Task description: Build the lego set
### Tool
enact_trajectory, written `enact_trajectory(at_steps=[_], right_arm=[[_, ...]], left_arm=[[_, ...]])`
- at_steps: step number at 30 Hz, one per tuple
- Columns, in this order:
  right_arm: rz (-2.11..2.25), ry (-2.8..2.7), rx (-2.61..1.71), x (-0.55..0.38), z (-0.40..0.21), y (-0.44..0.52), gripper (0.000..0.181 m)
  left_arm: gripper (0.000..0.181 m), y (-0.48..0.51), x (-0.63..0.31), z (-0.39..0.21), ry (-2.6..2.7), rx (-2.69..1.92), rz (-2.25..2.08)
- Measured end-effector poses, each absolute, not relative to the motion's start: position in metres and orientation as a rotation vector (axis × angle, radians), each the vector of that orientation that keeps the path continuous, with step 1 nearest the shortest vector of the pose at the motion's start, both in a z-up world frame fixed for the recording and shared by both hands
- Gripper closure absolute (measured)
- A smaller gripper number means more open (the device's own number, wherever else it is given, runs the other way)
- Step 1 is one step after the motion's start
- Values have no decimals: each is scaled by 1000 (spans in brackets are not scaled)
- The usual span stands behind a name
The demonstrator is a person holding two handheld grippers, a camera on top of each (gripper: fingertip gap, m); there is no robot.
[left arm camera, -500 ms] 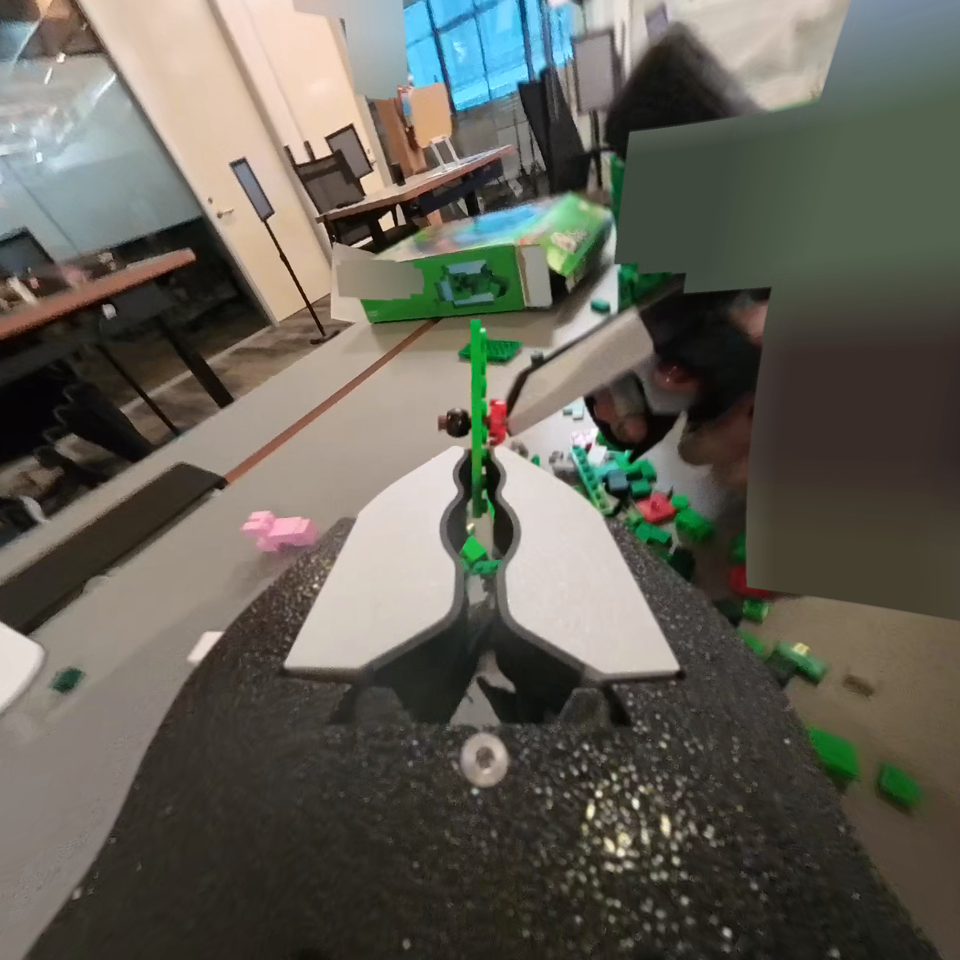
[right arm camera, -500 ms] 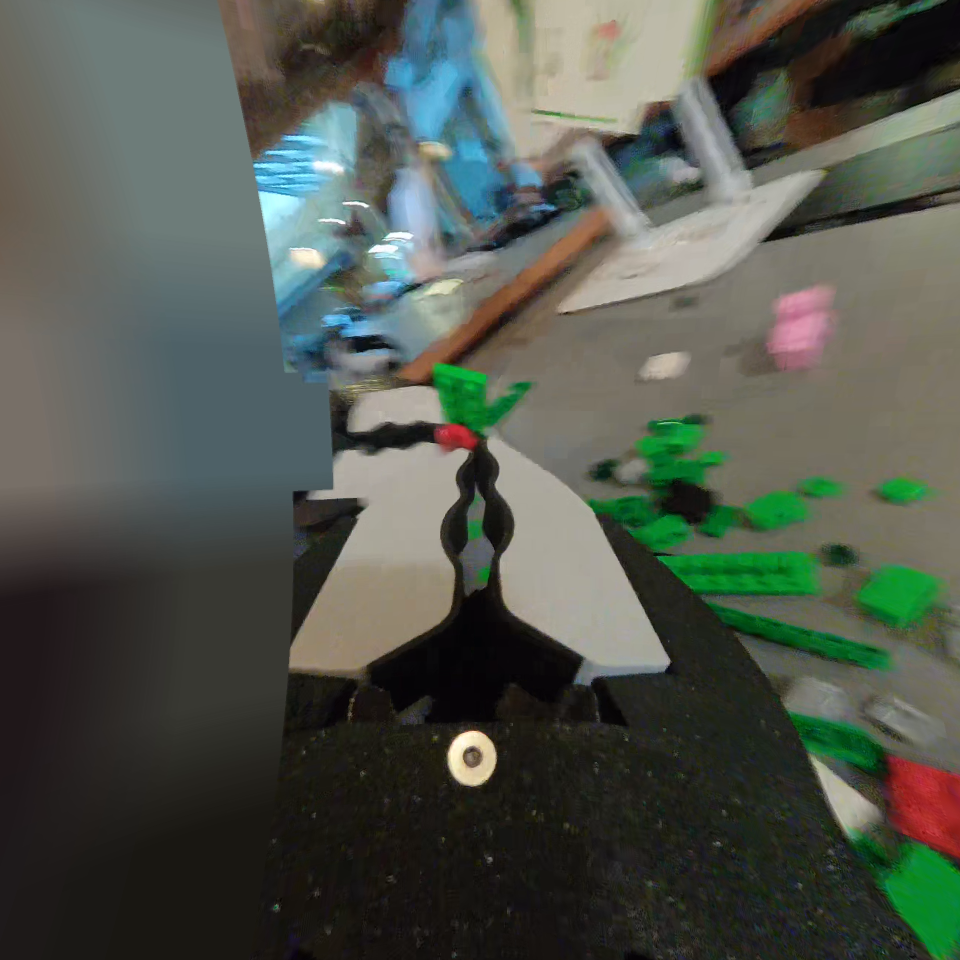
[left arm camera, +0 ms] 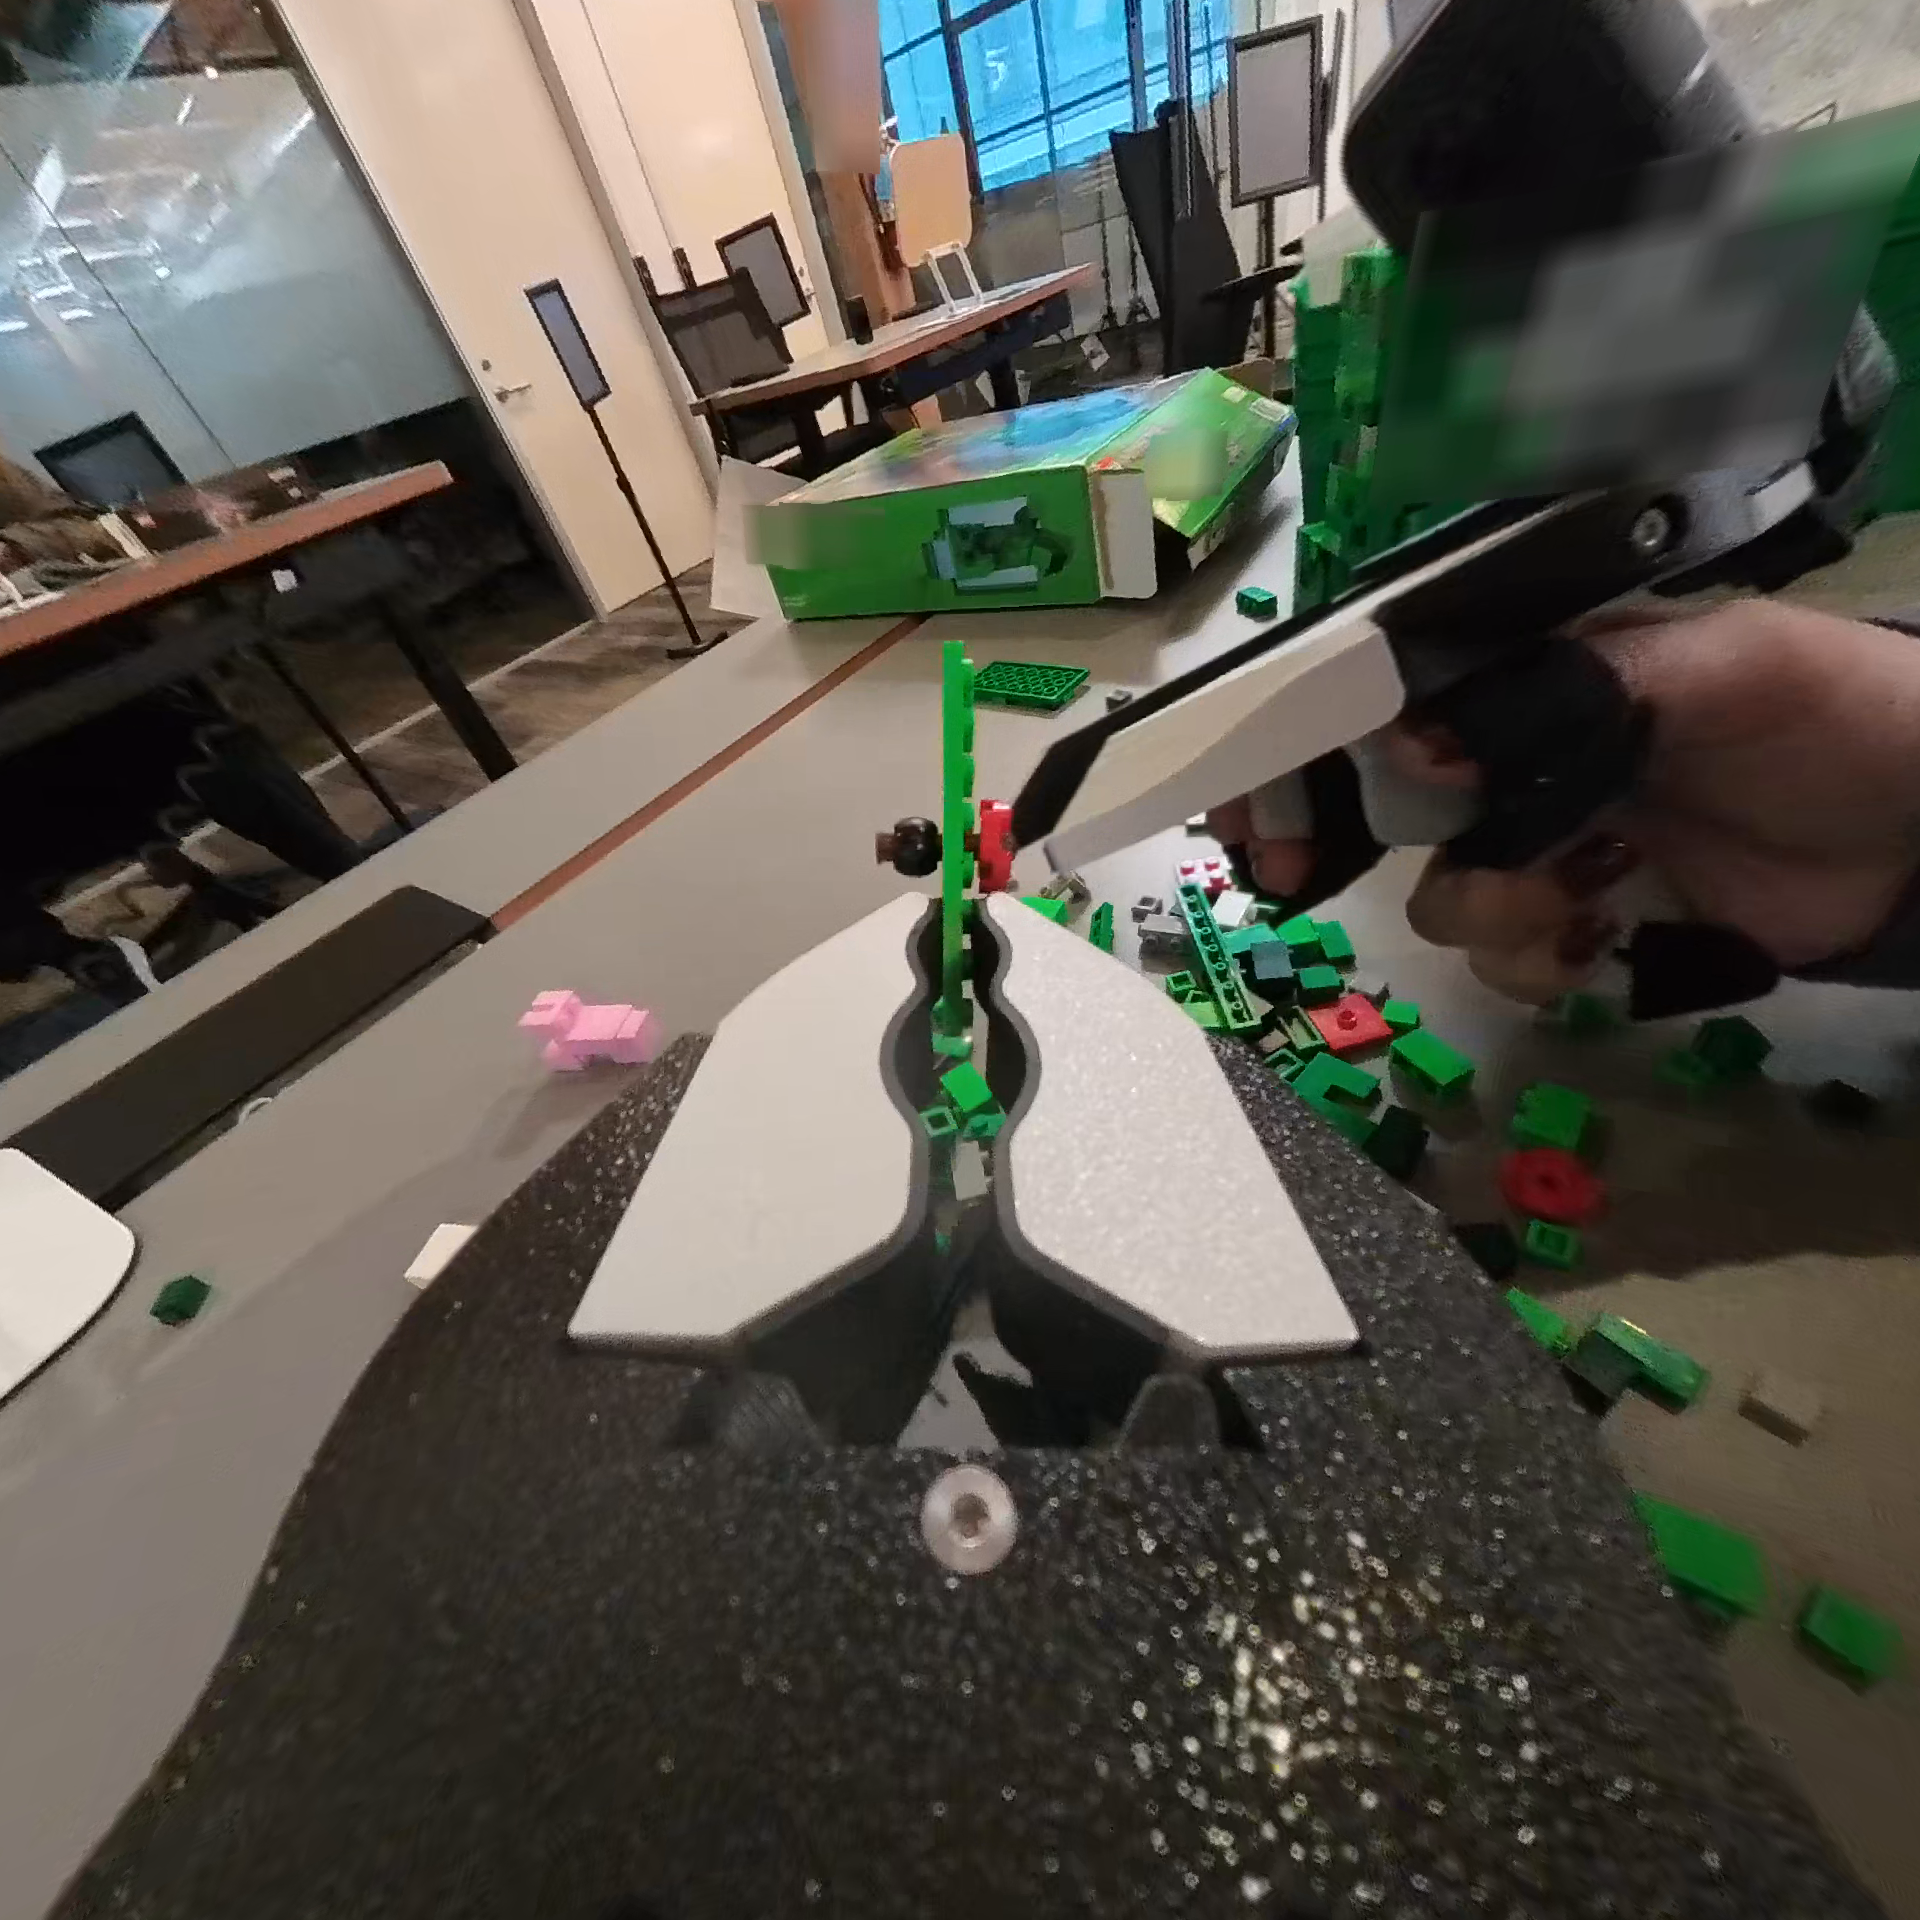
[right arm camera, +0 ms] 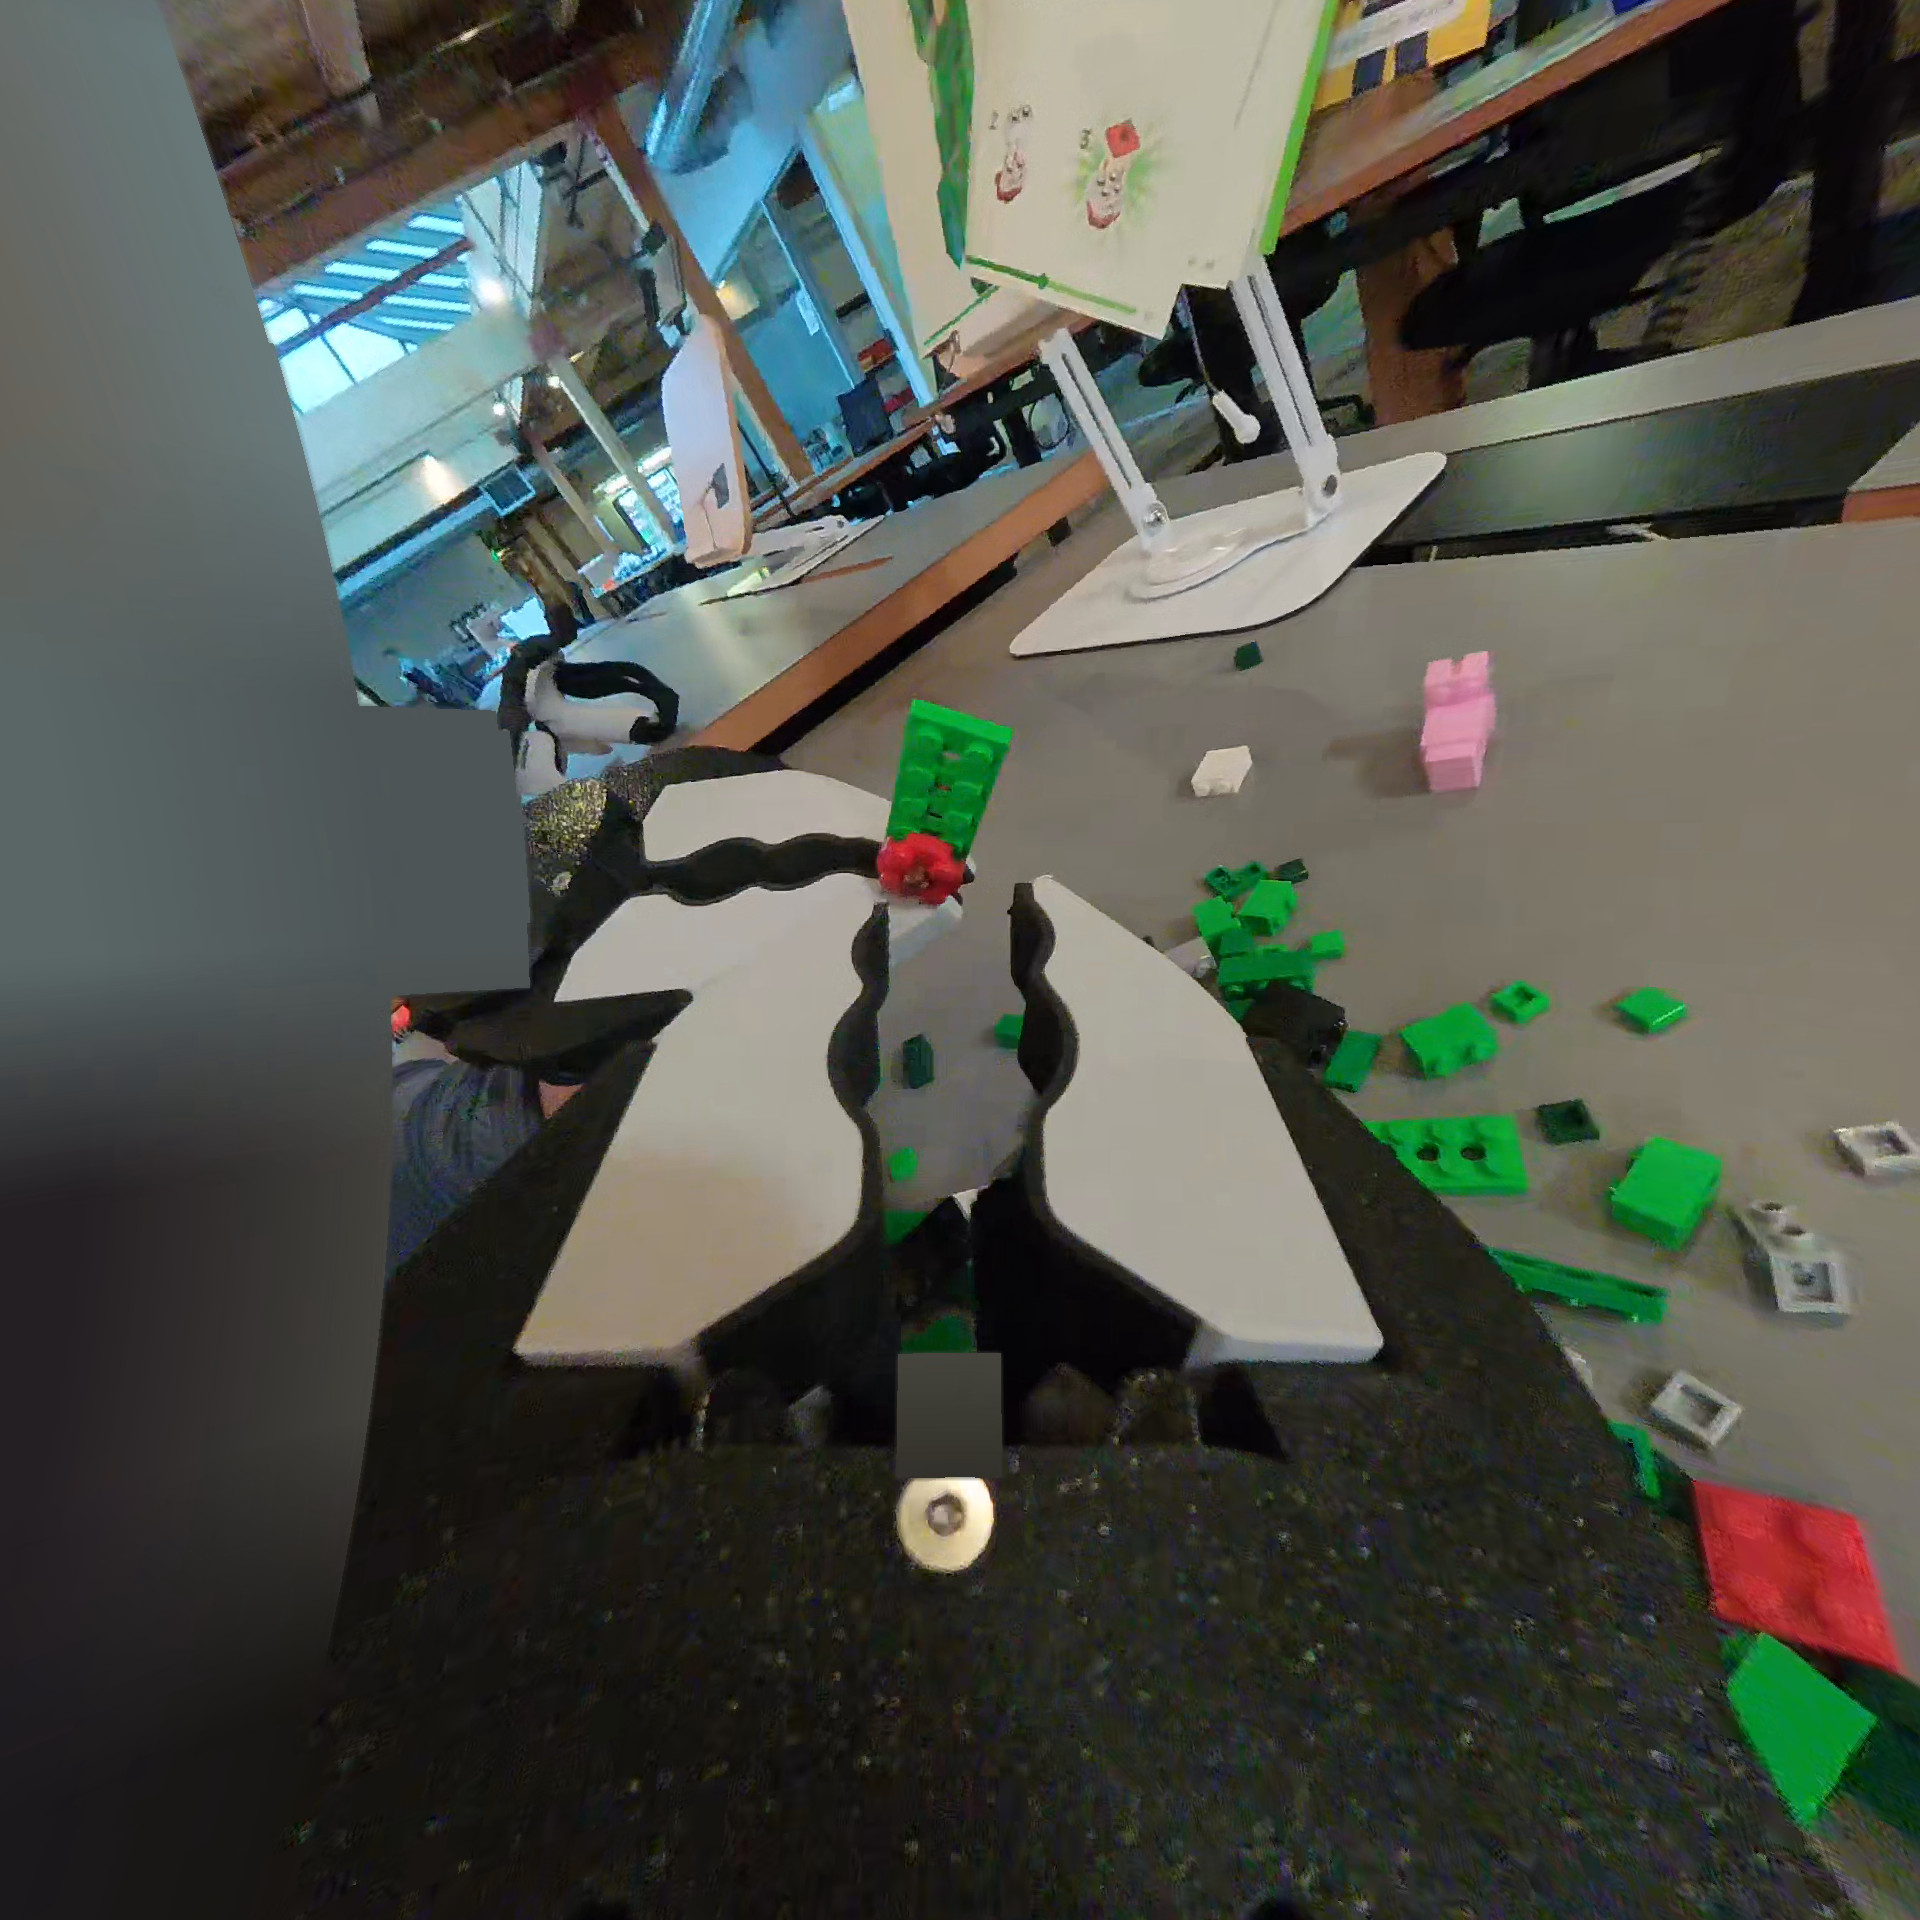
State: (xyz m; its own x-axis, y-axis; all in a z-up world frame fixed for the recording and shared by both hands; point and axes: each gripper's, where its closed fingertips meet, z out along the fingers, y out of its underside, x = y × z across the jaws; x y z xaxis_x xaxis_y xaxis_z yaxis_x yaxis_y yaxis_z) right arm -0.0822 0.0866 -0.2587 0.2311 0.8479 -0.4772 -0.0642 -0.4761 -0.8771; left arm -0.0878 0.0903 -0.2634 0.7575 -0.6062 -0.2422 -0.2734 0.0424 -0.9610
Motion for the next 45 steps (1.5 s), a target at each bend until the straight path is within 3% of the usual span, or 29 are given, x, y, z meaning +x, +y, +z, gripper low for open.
enact_trajectory(at_steps=[5, 9, 18, 25, 31, 35, 37, 40, 45], right_arm=[[1509, -659, -1668, -87, -254, 81, 156], [1526, -621, -1681, -88, -255, 82, 164], [979, -929, -1564, -89, -254, 84, 165], [1786, -487, -1750, -91, -258, 80, 165], [1290, -793, -1678, -93, -258, 84, 165], [1790, -514, -1771, -95, -262, 82, 165], [1728, -553, -1782, -95, -267, 83, 165], [1273, -789, -1716, -95, -264, 88, 165], [1631, -503, -1793, -94, -263, 86, 165]], left_arm=[[177, 89, -85, -263, 770, -1526, -246], [177, 87, -82, -263, 803, -1516, -201], [177, 87, -81, -266, 756, -1589, -367], [177, 89, -82, -267, 863, -1526, -141], [177, 90, -84, -267, 777, -1578, -313], [177, 91, -84, -271, 821, -1578, -232], [177, 93, -84, -277, 807, -1612, -275], [177, 94, -85, -272, 750, -1622, -356], [177, 93, -83, -273, 704, -1638, -440]])
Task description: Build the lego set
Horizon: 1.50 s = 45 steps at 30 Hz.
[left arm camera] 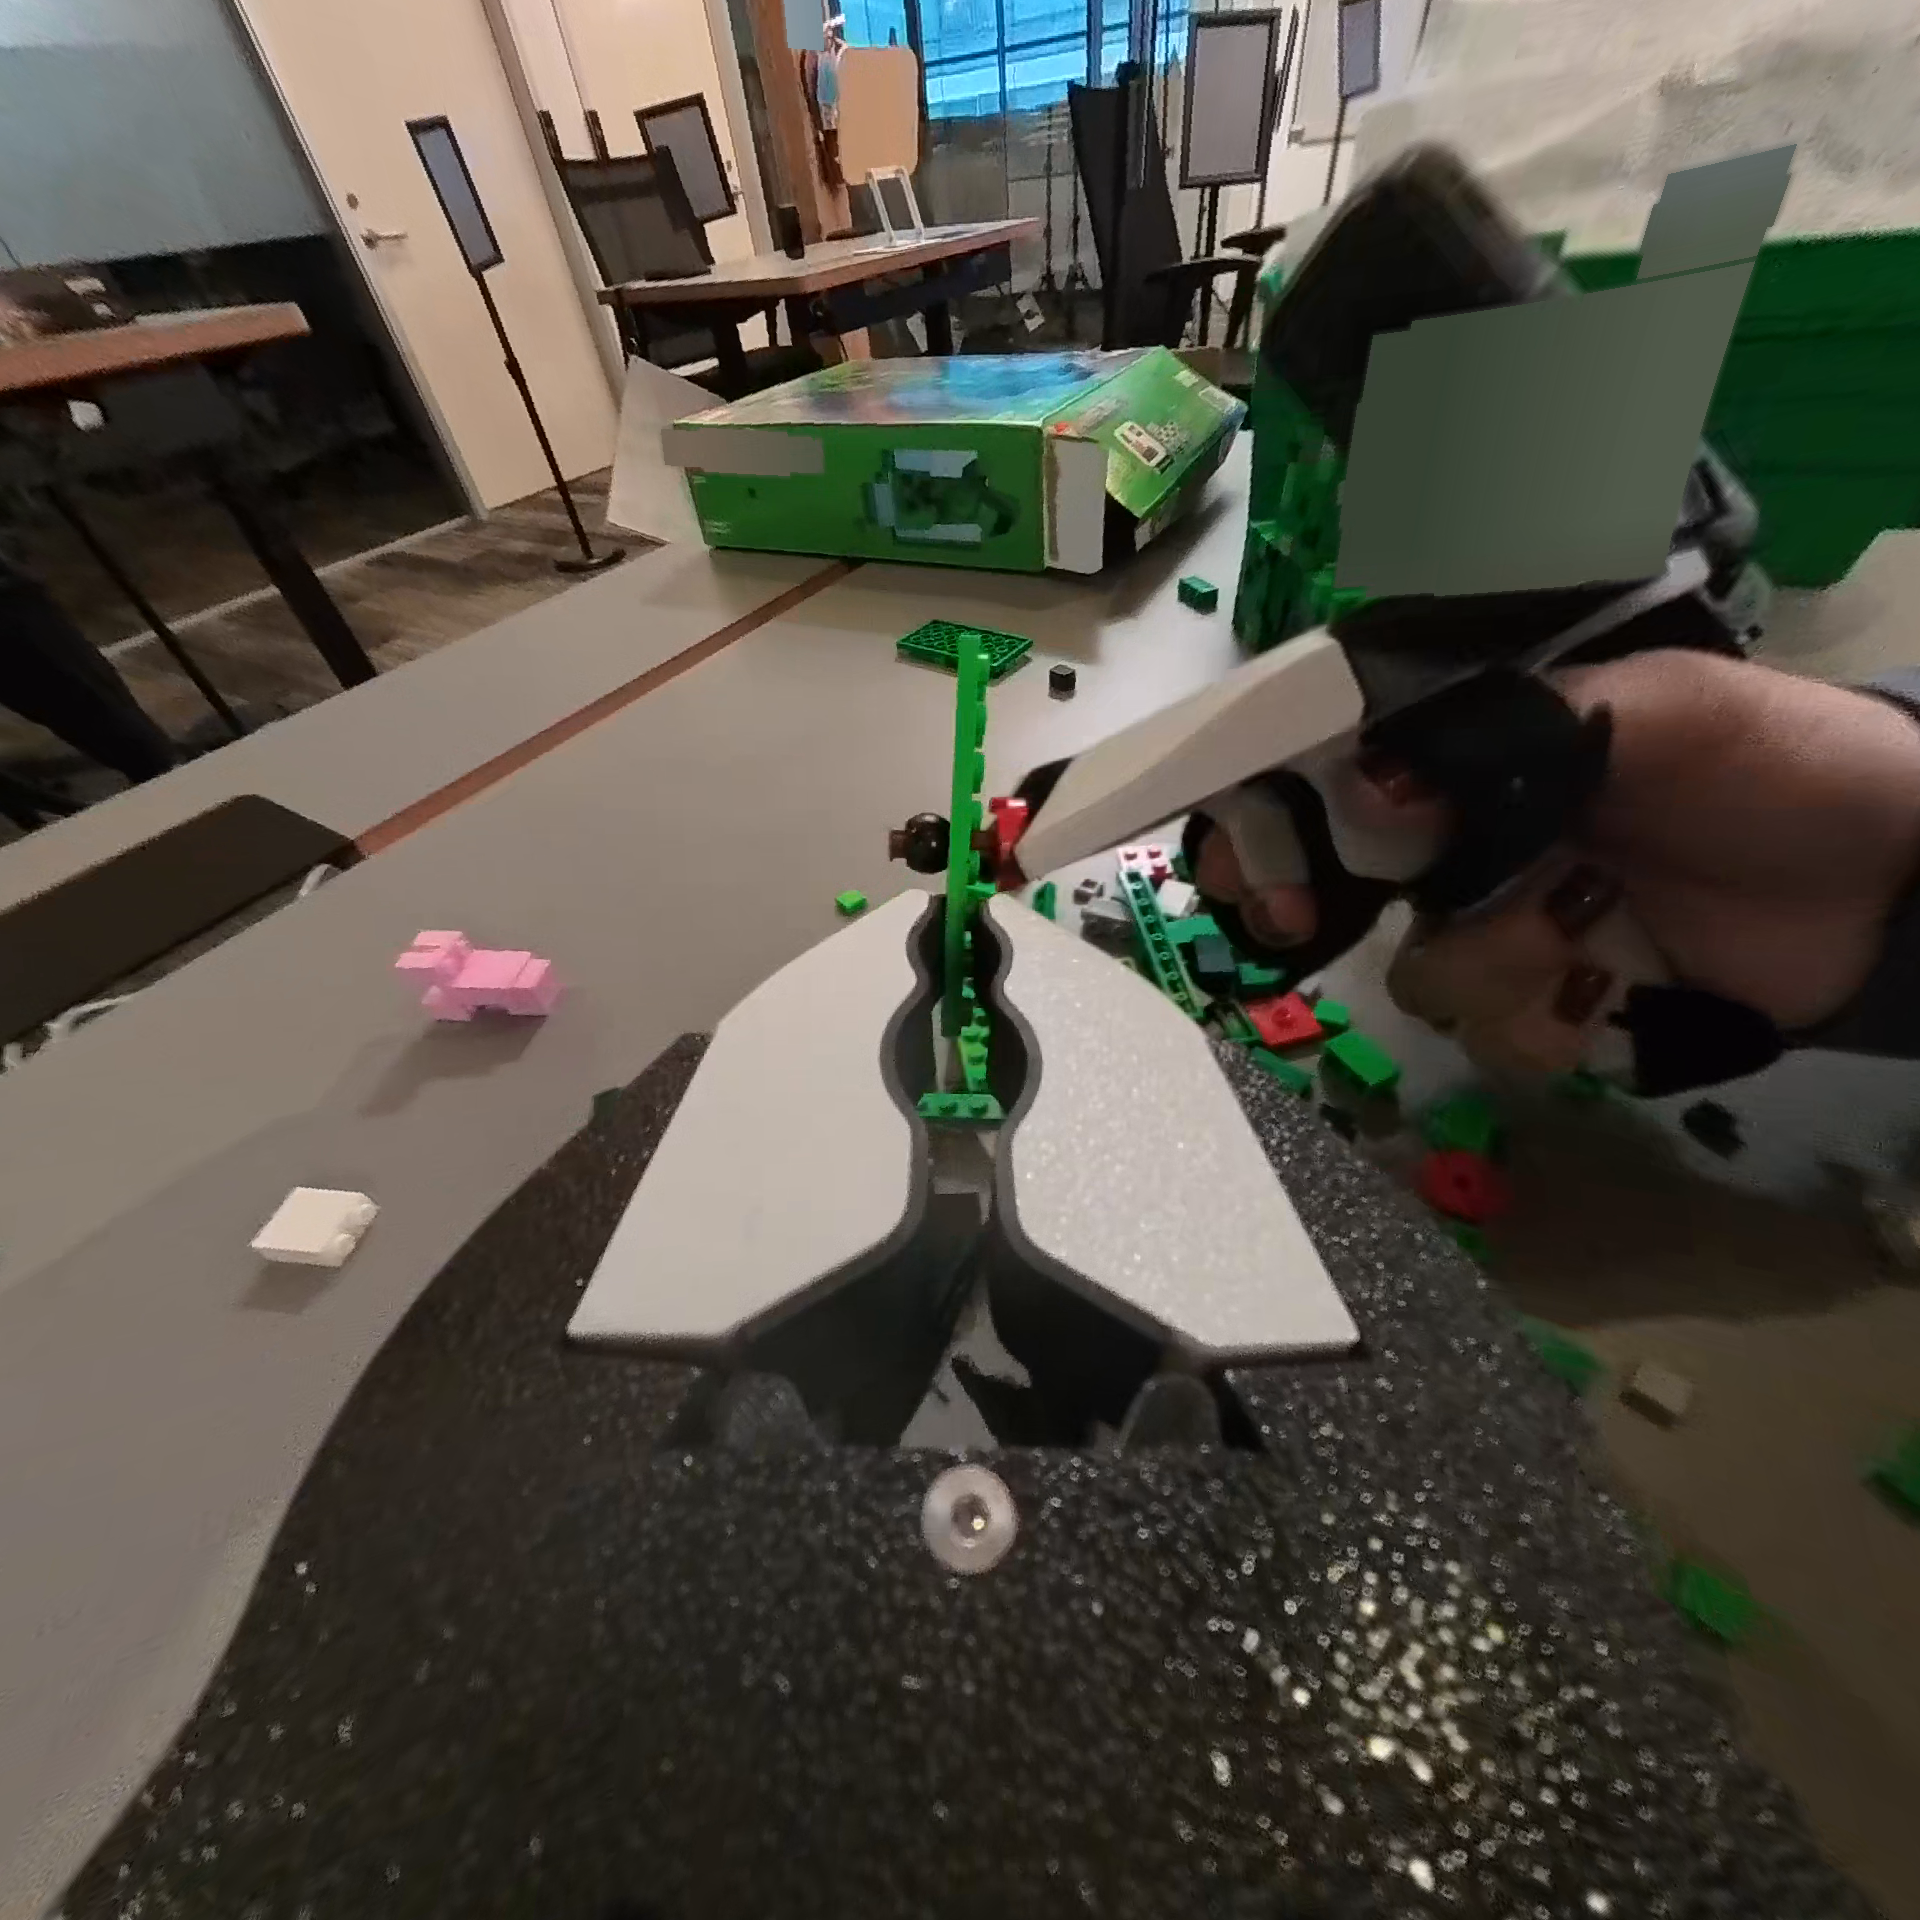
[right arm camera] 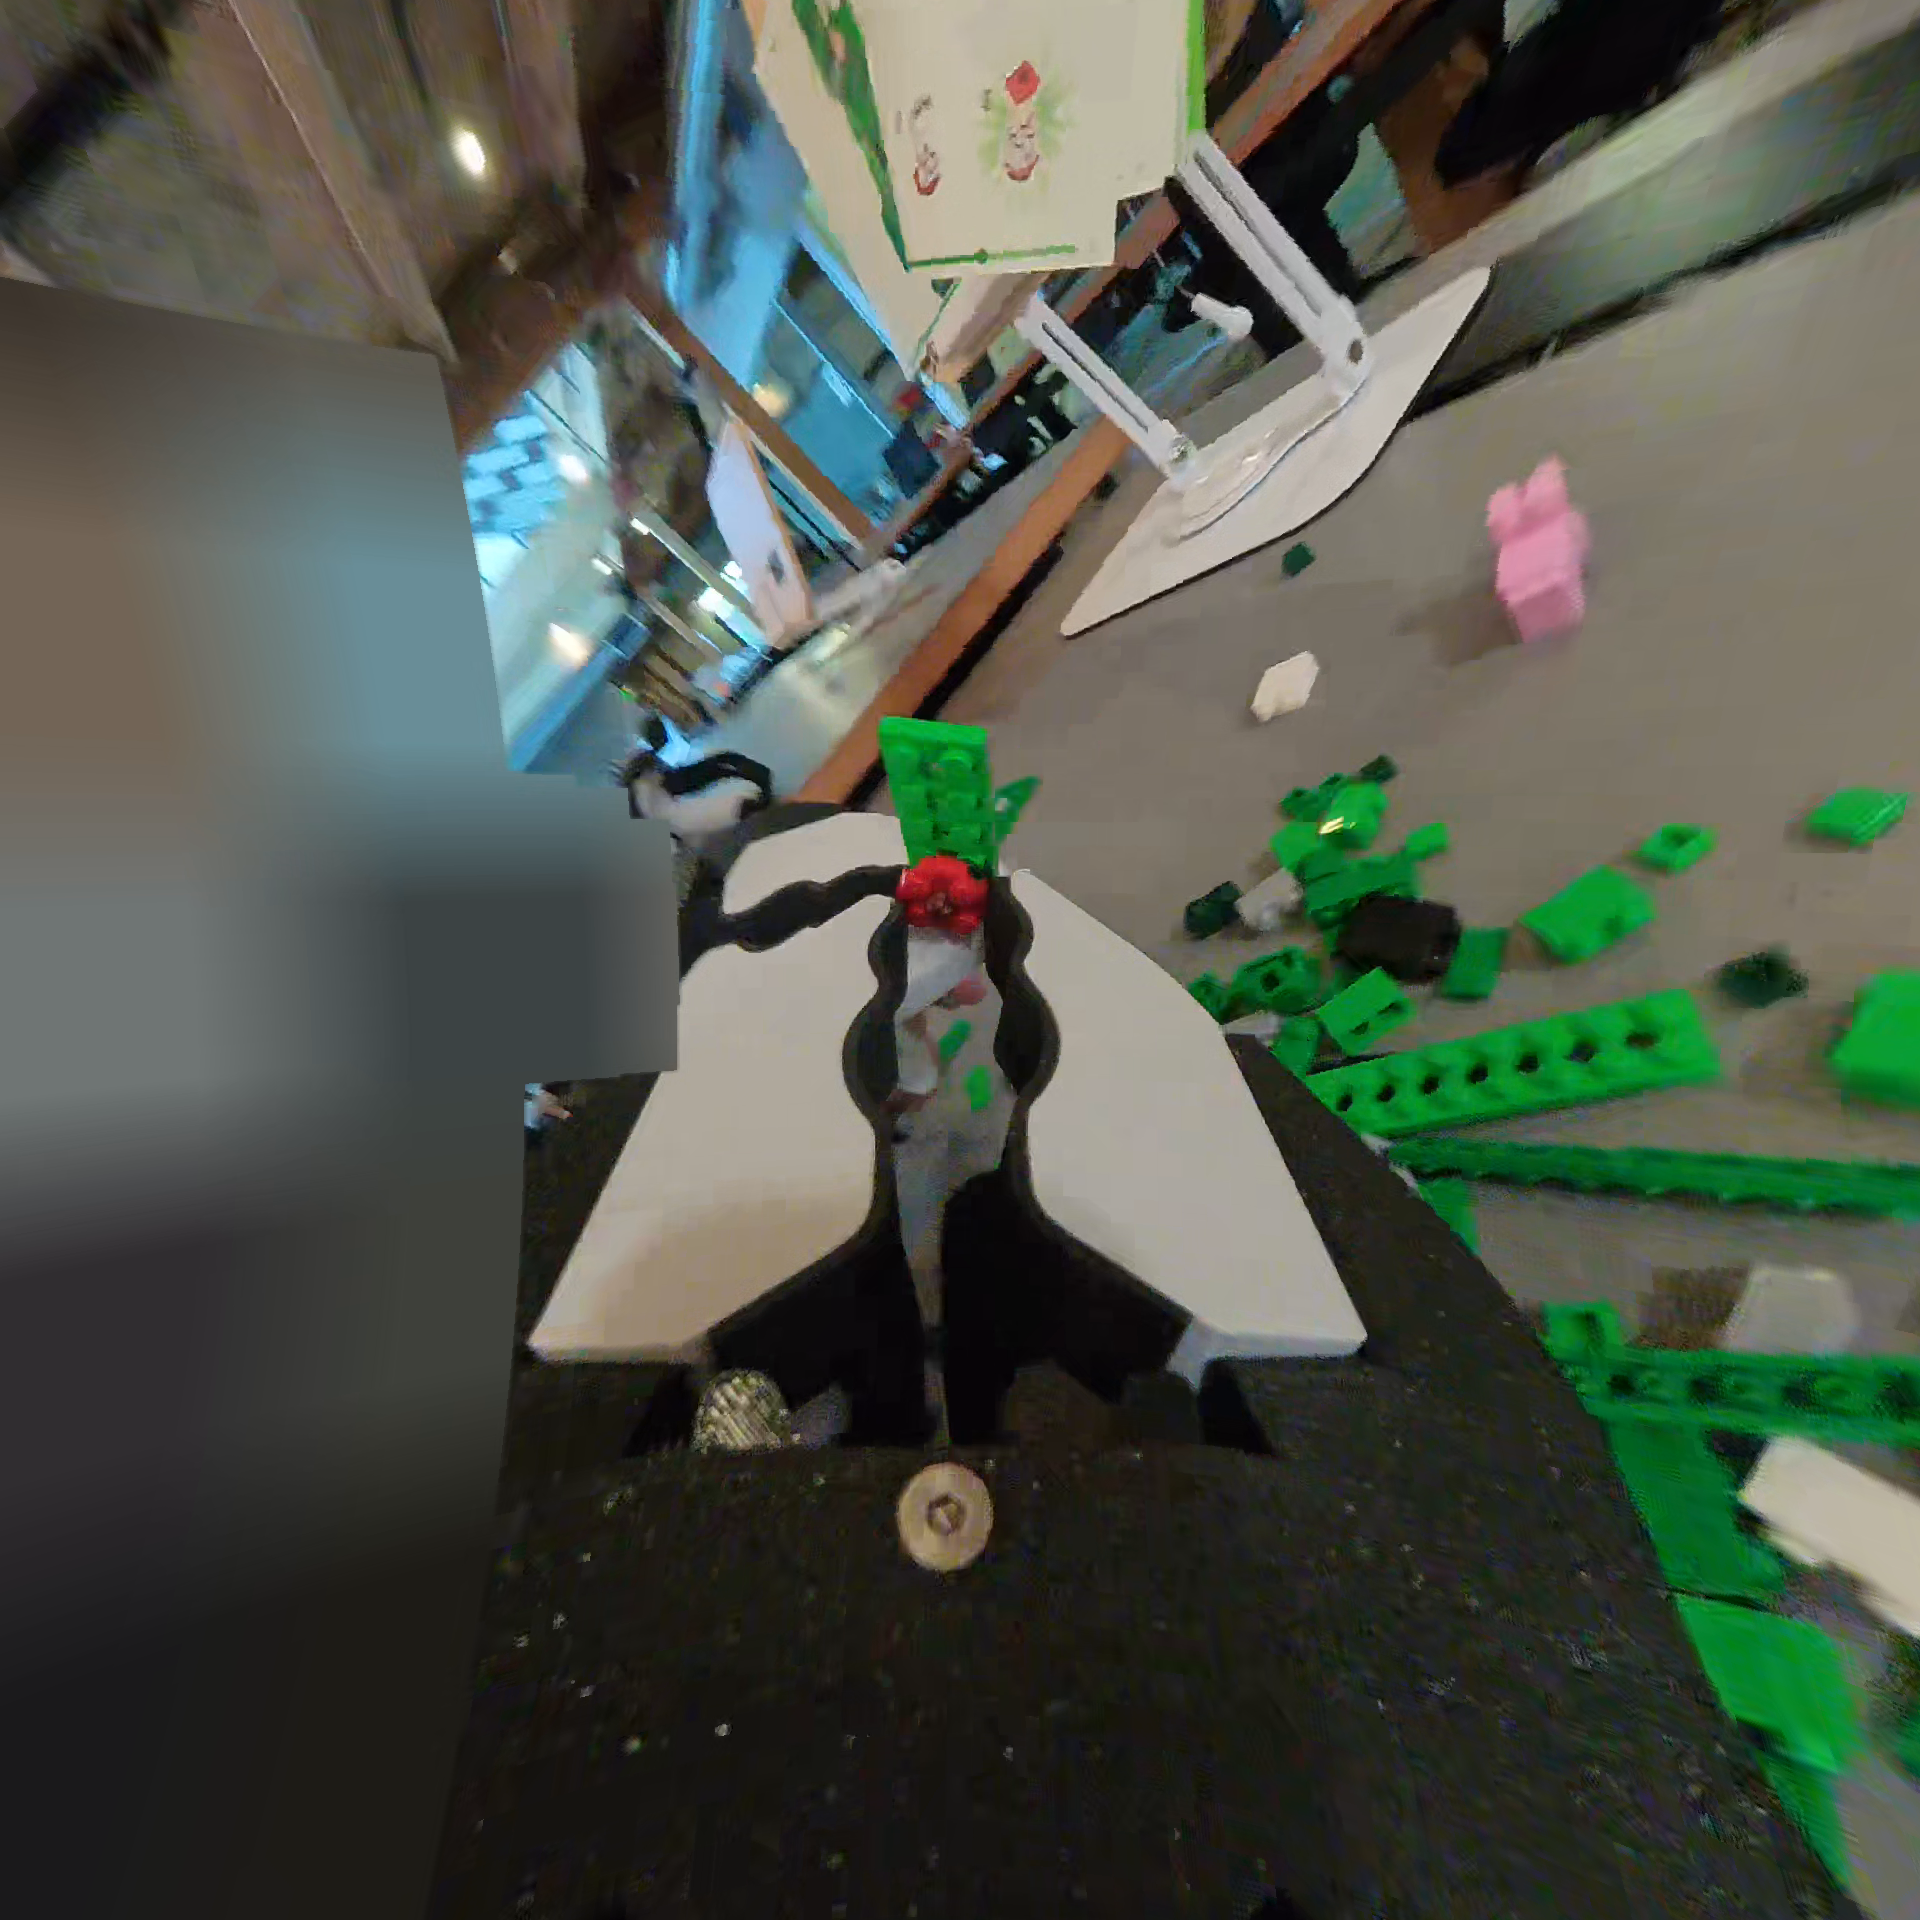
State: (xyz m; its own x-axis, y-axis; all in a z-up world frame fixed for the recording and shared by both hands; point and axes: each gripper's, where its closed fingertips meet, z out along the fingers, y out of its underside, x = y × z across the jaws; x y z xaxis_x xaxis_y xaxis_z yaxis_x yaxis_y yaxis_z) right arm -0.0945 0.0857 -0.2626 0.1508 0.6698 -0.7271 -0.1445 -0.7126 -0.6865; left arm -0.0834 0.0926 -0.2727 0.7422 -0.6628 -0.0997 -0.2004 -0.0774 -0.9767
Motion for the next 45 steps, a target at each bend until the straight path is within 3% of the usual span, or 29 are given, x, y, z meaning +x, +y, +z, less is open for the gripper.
enact_trajectory(at_steps=[4, 11, 20, 29, 38, 45], right_arm=[[1720, -424, -1798, -95, -264, 85, 166], [1078, -769, -1662, -98, -269, 94, 166], [1961, -195, -1779, -97, -274, 97, 166], [1372, -574, -1723, -98, -274, 104, 166], [1689, -419, -1715, -95, -269, 107, 166], [1290, -624, -1614, -91, -265, 112, 166]], left_arm=[[177, 94, -84, -274, 730, -1627, -384], [177, 98, -89, -279, 662, -1668, -449], [177, 107, -88, -285, 653, -1658, -224], [178, 112, -93, -283, 520, -1691, -192], [177, 116, -90, -279, 474, -1664, -170], [178, 118, -87, -275, 363, -1679, -351]])
